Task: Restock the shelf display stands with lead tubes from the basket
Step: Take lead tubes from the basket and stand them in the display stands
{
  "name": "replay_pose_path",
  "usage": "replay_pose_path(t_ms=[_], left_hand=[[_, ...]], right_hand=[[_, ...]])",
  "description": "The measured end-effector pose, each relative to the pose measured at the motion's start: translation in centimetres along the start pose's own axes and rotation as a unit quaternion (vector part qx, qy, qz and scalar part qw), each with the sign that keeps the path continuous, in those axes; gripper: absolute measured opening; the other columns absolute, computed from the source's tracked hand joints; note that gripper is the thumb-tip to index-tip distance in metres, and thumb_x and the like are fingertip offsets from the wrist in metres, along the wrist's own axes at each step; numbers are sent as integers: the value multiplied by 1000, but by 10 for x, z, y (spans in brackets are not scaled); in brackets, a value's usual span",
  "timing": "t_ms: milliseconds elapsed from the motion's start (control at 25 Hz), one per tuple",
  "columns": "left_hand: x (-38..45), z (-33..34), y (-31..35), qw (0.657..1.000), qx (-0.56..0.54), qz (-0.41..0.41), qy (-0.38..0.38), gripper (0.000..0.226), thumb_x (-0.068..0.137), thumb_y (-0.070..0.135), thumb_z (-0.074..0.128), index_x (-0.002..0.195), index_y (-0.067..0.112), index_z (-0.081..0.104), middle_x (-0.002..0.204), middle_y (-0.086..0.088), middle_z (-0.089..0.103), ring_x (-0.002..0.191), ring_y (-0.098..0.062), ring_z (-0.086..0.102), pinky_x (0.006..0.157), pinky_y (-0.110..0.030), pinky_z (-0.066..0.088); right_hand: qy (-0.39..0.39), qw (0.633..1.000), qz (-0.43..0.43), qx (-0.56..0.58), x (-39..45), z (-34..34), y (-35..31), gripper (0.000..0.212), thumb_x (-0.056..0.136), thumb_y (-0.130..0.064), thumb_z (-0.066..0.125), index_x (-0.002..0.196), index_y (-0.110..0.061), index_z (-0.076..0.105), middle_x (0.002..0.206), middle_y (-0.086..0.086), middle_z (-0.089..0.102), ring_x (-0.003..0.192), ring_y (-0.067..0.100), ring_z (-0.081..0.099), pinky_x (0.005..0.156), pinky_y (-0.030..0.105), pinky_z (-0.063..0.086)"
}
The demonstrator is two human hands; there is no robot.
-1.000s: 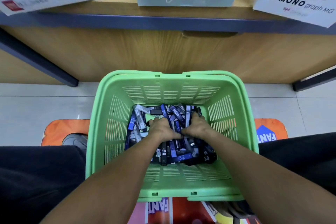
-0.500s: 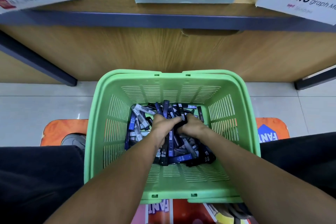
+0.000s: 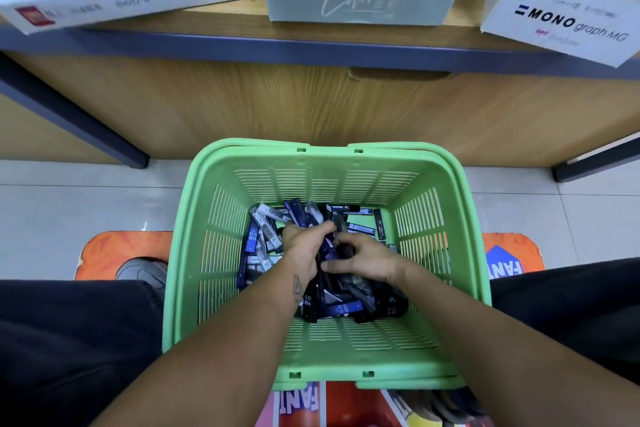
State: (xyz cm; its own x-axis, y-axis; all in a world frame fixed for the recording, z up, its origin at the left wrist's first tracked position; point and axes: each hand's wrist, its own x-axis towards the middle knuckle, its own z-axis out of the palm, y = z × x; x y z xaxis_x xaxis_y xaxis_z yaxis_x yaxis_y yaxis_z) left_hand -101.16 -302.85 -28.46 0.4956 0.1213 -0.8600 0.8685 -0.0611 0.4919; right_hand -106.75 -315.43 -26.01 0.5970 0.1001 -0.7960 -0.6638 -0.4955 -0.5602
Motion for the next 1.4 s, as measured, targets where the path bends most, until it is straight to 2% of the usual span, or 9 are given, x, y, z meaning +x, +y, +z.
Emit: replay_pose_path(t_ms=[160, 360, 520, 640, 840, 1040, 1120, 1240, 1400], left_hand=[[-10, -8, 11, 1000, -4, 27, 2, 57, 67, 17, 85, 111, 4, 51, 100, -12, 64, 90, -26, 63, 83, -40, 57], [-22, -27, 18, 998, -16, 27, -51, 50, 71, 12, 82, 114, 2, 59, 103, -20, 71, 88, -36, 72, 68, -55, 62], [-36, -33, 23, 994, -54, 29, -91, 50, 73, 7, 79, 117, 2, 57, 102, -25, 71, 87, -40, 73, 70, -62, 59], [-45, -36, 24, 991, -67, 49, -105, 39, 76, 1, 75, 112, 1, 60, 96, -25, 73, 80, -38, 74, 69, -63, 59], [-43, -36, 13, 988, -84, 93, -90, 41, 73, -8, 74, 110, 4, 62, 94, -21, 74, 86, -35, 73, 77, -52, 61], [-36, -37, 6, 987, -55, 119, -89, 40, 65, -3, 75, 104, 1, 66, 91, -17, 75, 90, -34, 74, 82, -55, 60], [-38, -38, 11, 985, -62, 128, -94, 33, 66, -6, 73, 98, 3, 66, 85, -16, 75, 87, -36, 74, 77, -56, 60], [-38, -43, 23, 984, -80, 134, -88, 28, 64, -9, 71, 85, 7, 61, 73, -14, 65, 77, -38, 69, 75, -61, 56], [-41, -46, 30, 981, -96, 138, -99, 32, 72, -14, 70, 88, 9, 55, 81, -13, 61, 78, -30, 64, 86, -58, 57]], right_hand=[[18, 1000, 4, 19, -8, -13, -3, 46, 79, -50, 82, 114, -25, 66, 116, -5, 67, 104, 14, 63, 81, 20, 49], [82, 997, 1, -16, -14, -18, -13, 60, 89, -46, 73, 143, -31, 51, 145, -1, 51, 119, 17, 57, 97, 26, 39], [170, 984, 7, 46, -15, -9, -38, 40, 98, -16, 58, 137, -19, 55, 107, 8, 70, 64, 16, 62, 61, 34, 54], [97, 975, 19, 200, -23, 4, -55, 44, 92, 6, 47, 129, -14, 59, 102, 15, 71, 78, 21, 63, 76, 40, 58], [44, 979, -2, 200, -23, 22, -61, 71, 78, 20, 38, 136, -16, 57, 98, 11, 71, 74, 20, 62, 60, 28, 48], [-32, 953, 7, 303, -25, 22, -49, 96, 78, 29, 30, 153, -30, 39, 149, -1, 47, 98, 13, 60, 89, 43, 56], [-10, 939, 10, 343, -18, 19, -45, 93, 77, 29, 29, 149, -27, 46, 140, -1, 55, 104, 15, 62, 106, 50, 47], [81, 937, 62, 334, -9, 15, -40, 71, 79, 25, 32, 136, -12, 53, 123, 12, 66, 104, 25, 66, 97, 40, 54], [10, 936, 112, 334, -16, 23, -42, 64, 77, 26, 34, 134, 1, 46, 132, 22, 53, 107, 33, 66, 90, 44, 60]])
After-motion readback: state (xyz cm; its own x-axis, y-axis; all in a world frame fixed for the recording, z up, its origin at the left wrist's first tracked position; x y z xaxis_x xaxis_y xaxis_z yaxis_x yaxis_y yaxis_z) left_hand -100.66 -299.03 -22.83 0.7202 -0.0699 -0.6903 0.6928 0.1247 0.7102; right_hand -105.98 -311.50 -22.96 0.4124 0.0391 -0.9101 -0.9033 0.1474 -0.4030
